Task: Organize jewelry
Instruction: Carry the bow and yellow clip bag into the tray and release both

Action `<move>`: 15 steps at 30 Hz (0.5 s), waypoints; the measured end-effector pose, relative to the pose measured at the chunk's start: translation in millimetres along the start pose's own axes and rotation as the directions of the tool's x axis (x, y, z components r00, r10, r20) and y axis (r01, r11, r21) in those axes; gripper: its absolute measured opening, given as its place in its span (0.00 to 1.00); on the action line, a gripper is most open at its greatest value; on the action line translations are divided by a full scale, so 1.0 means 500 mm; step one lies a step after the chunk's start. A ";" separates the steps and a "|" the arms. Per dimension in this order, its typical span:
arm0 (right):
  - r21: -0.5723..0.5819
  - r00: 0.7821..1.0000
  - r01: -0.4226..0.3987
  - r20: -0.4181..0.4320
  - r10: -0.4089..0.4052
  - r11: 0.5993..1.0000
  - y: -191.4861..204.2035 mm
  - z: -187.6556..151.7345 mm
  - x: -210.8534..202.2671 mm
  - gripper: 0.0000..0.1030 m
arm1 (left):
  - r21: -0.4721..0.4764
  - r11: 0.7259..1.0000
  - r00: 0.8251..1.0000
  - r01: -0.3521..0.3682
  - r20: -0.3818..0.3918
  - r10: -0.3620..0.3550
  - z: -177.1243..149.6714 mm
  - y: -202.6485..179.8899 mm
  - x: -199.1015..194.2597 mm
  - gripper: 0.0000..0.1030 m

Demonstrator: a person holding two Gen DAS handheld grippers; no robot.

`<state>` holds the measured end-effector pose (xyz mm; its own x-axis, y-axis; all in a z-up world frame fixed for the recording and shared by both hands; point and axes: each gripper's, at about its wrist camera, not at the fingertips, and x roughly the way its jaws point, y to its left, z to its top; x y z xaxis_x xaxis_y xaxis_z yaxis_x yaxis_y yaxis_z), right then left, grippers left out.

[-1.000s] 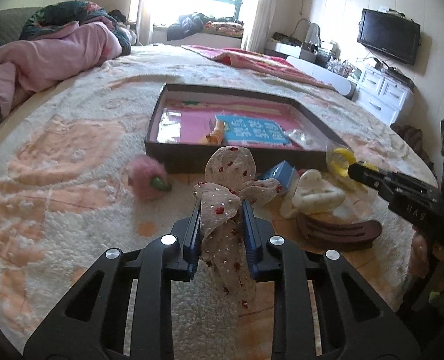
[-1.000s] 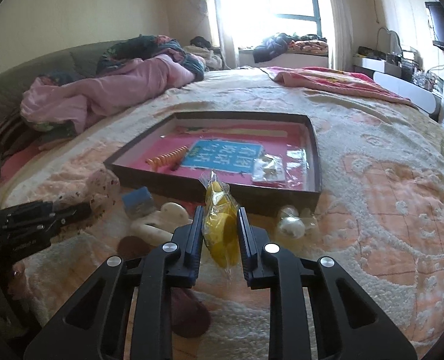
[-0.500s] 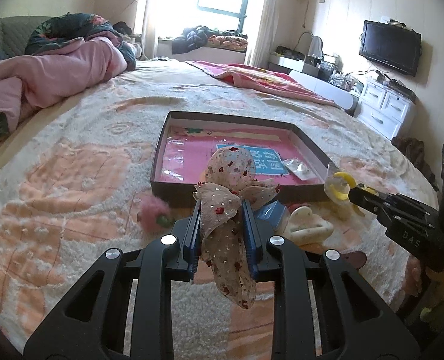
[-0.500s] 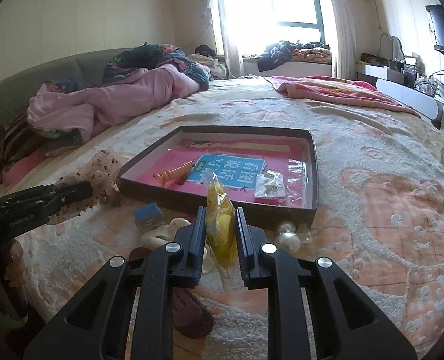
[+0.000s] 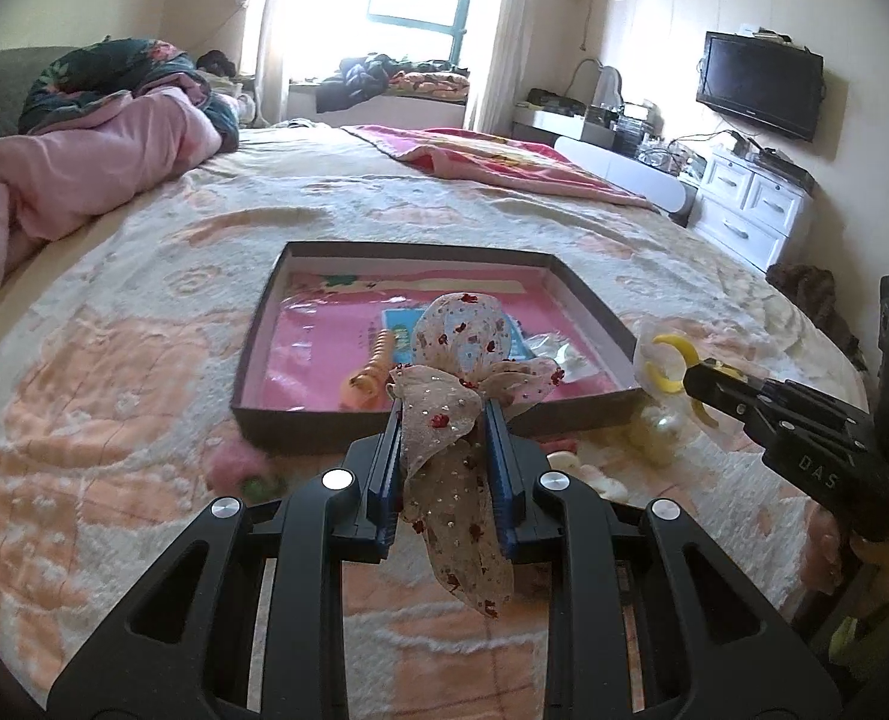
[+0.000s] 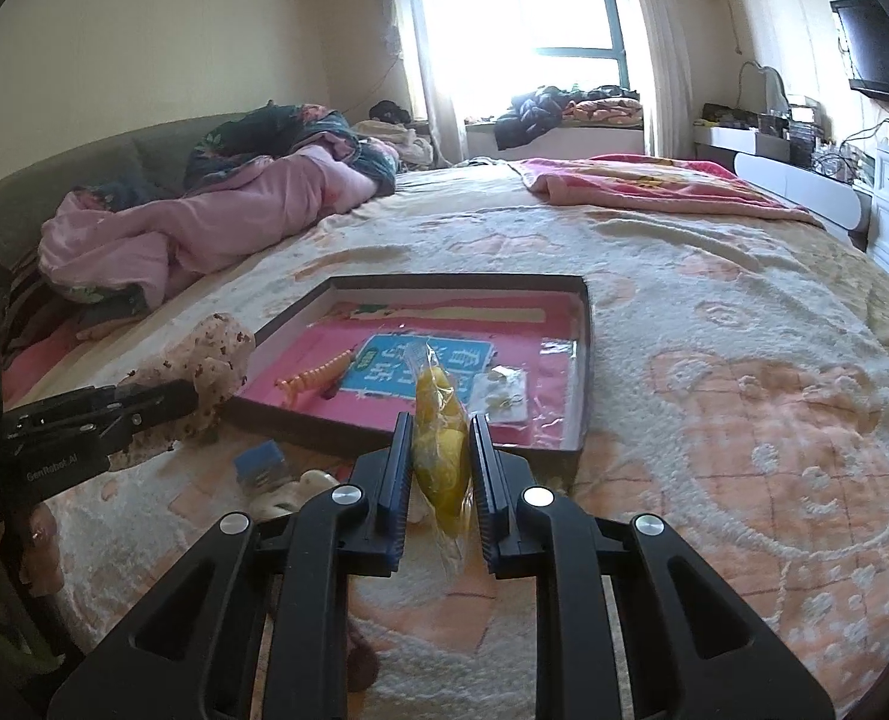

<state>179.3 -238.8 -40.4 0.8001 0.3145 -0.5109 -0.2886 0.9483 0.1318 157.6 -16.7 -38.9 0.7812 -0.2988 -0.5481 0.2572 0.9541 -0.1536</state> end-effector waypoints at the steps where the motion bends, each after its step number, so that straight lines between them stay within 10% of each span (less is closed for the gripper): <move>1: 0.002 1.000 0.002 0.003 -0.002 1.000 -0.003 0.002 0.000 0.18 | 0.001 1.000 1.000 0.003 0.000 -0.003 0.002 -0.002 0.004 0.17; 15: 0.018 0.999 0.032 0.030 -0.032 0.999 -0.026 0.028 0.011 0.18 | 0.022 0.999 1.000 0.031 -0.002 -0.031 0.041 -0.033 0.062 0.17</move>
<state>194.9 -248.9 -33.3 0.8242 0.2849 -0.4894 -0.2537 0.9584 0.1307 189.4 -42.2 -36.4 0.7715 -0.3285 -0.5449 0.2941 0.9435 -0.1524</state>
